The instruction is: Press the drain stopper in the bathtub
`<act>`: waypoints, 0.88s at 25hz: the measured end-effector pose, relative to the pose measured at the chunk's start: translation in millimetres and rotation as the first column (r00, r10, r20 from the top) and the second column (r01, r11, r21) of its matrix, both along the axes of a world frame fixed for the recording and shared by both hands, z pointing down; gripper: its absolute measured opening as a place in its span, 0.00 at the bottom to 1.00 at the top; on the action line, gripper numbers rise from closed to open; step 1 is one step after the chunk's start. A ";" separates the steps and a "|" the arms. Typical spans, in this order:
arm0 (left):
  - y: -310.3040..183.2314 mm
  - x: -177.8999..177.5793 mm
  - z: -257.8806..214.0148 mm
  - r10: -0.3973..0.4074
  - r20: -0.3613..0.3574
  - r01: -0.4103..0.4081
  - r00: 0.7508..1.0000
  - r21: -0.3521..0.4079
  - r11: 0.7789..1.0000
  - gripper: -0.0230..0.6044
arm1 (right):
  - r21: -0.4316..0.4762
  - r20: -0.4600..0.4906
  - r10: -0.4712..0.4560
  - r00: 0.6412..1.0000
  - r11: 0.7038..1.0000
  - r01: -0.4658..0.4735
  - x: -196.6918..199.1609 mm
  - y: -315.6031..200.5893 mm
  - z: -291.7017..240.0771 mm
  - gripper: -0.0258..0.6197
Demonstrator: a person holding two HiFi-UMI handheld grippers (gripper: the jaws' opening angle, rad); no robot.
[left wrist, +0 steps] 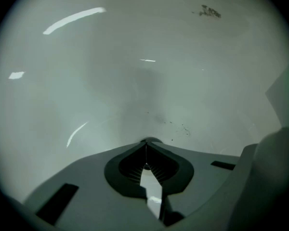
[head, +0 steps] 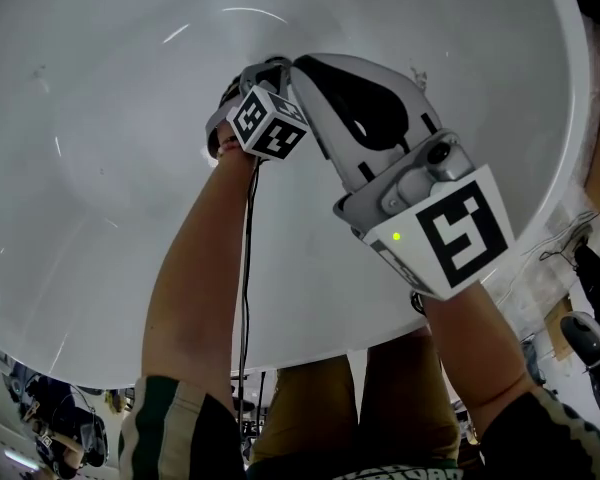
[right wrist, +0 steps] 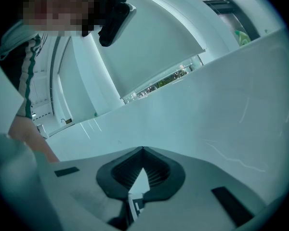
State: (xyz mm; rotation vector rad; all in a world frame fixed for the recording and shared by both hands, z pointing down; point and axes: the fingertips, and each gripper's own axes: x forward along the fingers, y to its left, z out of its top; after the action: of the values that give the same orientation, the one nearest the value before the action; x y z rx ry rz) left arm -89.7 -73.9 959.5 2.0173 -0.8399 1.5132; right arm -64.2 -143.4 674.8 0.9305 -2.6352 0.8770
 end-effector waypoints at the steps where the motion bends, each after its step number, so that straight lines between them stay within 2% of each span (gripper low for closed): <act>1: -1.7 -0.1 -4.9 -0.020 -0.003 0.020 1.000 0.000 1.000 0.05 | -0.003 -0.006 -0.002 1.000 1.000 0.002 2.6 1.5 0.9 0.06; 5: -3.6 12.0 -33.9 -0.064 -0.027 0.064 0.998 0.007 0.998 0.05 | 0.006 -0.033 -0.019 0.999 1.000 0.019 19.5 7.8 -7.1 0.06; 9: -2.7 22.6 -69.3 -0.080 -0.050 0.081 0.996 0.033 0.996 0.05 | 0.029 -0.055 0.009 0.998 1.000 -0.008 41.2 3.6 -23.5 0.06; 15: -20.9 21.5 -121.9 -0.115 -0.083 0.124 0.990 0.106 0.987 0.05 | 0.021 -0.065 0.033 0.997 0.999 -0.032 52.0 -13.8 -44.9 0.06; 22: -54.3 16.1 -199.4 -0.207 -0.175 0.236 0.962 0.164 0.958 0.05 | 0.021 -0.077 0.012 0.997 1.000 -0.011 42.4 -28.0 -87.4 0.06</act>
State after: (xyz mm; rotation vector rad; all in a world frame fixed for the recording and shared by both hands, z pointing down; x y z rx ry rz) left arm -73.5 -128.1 760.0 2.0579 -1.1349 1.1746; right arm -21.8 -171.4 587.4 0.9656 -2.5802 0.8018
